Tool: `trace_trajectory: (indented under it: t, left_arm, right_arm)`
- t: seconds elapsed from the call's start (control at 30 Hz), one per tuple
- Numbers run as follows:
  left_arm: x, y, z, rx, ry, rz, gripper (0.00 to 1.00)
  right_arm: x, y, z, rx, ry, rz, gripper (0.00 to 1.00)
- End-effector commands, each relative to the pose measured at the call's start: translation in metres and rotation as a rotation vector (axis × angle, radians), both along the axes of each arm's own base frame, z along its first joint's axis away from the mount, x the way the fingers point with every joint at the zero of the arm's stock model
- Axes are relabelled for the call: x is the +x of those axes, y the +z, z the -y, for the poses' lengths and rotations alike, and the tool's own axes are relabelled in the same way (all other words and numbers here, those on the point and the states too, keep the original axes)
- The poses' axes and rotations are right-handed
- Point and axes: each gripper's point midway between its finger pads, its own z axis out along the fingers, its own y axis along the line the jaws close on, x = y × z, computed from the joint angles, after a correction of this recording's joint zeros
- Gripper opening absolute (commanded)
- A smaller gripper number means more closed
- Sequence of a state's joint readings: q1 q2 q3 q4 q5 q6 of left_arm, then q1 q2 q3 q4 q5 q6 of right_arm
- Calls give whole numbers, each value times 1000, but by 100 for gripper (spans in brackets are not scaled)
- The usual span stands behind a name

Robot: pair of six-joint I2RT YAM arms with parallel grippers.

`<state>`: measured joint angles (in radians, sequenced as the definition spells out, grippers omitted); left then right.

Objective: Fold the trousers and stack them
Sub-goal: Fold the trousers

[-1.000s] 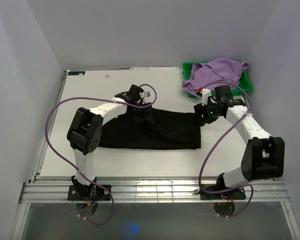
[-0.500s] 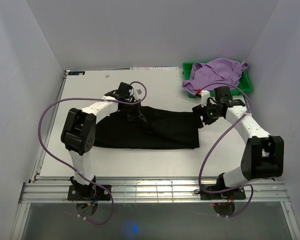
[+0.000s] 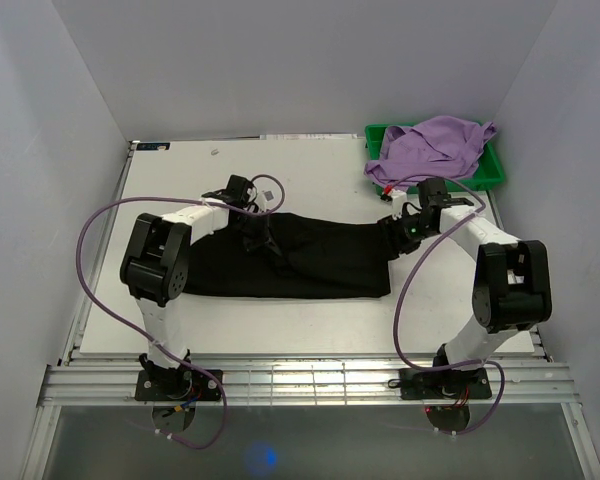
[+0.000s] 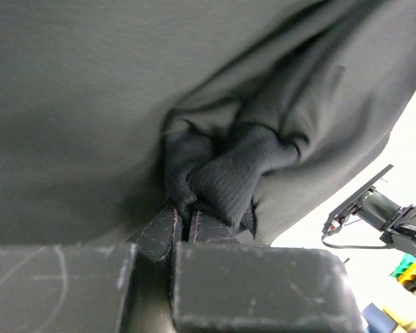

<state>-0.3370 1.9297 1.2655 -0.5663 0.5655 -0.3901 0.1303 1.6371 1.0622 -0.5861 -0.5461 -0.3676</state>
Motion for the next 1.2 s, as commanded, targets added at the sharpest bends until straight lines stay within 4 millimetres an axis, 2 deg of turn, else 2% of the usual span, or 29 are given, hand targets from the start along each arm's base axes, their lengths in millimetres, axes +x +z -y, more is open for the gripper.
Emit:
trace_trajectory:
  t: [0.0,0.07,0.2,0.27,0.3,0.4,0.47,0.5,0.53,0.57,0.6,0.67,0.7,0.73,0.77,0.8,0.87,0.9,0.97,1.0,1.1,1.17]
  left_arm:
    - [10,-10,-13,45,9,20,2]
    - [12,-15,-20,77,17,20,3]
    - [16,-18,-30,144,18,33,13]
    - [15,-14,-30,145,2,34,21]
    - [15,-11,-30,139,-23,44,32]
    - [24,23,-22,85,-74,126,52]
    - [28,58,-21,58,-124,244,59]
    - [27,71,-20,39,-143,282,65]
    - [26,95,-21,24,-171,363,68]
    - [24,106,-21,11,-185,396,71]
    - [21,123,-16,-37,-227,440,73]
    - [9,156,-8,-125,-287,517,73]
    - [3,166,-3,-175,-314,535,73]
    - [-10,179,9,-282,-361,539,73]
    - [-14,192,20,-352,-367,569,71]
    - [-22,183,26,-376,-367,529,70]
    - [-31,180,44,-456,-369,460,63]
    - [-33,161,48,-469,-354,379,59]
    - [-28,144,55,-494,-283,283,51]
    - [-24,125,55,-489,-255,230,50]
    - [-15,92,51,-464,-192,179,47]
    - [-8,61,41,-416,-138,128,45]
  right_arm:
    - [7,-1,-13,43,24,10,59]
    - [6,-10,-11,31,20,-6,57]
    - [9,-22,-2,-23,-7,-10,53]
    - [10,-21,-1,-31,-3,-2,53]
    - [11,-20,0,-37,-3,5,53]
    - [16,2,-5,-7,10,45,53]
    - [14,22,-12,39,28,67,52]
    - [15,41,-20,93,44,94,52]
    - [13,49,-25,122,53,97,51]
    - [11,56,-29,152,59,99,50]
    - [6,67,-37,201,65,94,48]
    - [6,76,-47,247,66,116,45]
    - [5,77,-51,265,62,115,44]
    - [-5,73,-58,284,47,78,41]
    - [-1,72,-64,301,49,100,39]
    - [-4,68,-68,306,48,93,37]
    - [-13,50,-77,318,36,24,34]
    - [-11,40,-81,320,32,8,32]
    - [-14,25,-84,324,4,-43,32]
    - [-12,16,-85,323,0,-52,31]
    - [-16,-6,-83,286,-14,-87,31]
    - [-18,-17,-79,255,-28,-99,31]
